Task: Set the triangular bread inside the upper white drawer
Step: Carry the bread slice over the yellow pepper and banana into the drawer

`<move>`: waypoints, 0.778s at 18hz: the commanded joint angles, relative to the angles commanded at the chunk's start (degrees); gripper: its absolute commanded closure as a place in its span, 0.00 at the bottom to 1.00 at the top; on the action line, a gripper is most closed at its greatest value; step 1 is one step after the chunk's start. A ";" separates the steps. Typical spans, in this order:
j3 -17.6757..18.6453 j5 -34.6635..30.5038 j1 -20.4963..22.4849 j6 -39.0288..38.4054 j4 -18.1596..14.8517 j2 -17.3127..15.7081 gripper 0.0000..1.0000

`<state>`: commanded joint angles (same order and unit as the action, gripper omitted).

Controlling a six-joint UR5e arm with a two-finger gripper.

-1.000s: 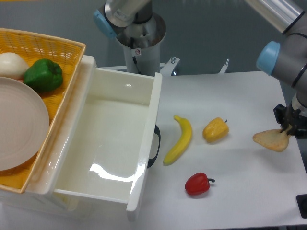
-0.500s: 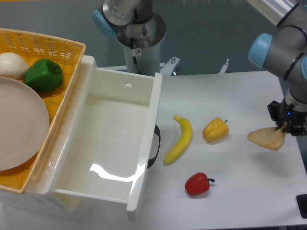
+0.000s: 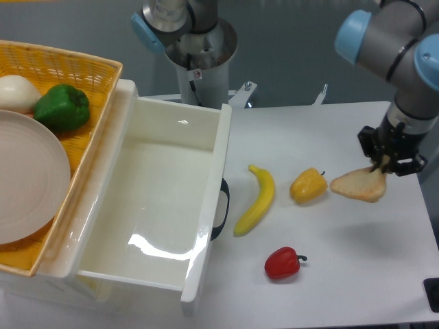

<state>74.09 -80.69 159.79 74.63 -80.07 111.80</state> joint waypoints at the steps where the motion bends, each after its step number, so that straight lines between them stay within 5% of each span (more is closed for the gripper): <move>1: 0.61 0.36 -0.52 -0.79 -0.35 -0.97 1.00; 6: 0.97 5.09 -2.11 -7.46 -3.25 -5.71 1.00; 14: 1.06 15.64 -3.25 -18.28 -2.99 -9.67 1.00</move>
<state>75.15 -65.05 156.53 56.35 -83.06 102.13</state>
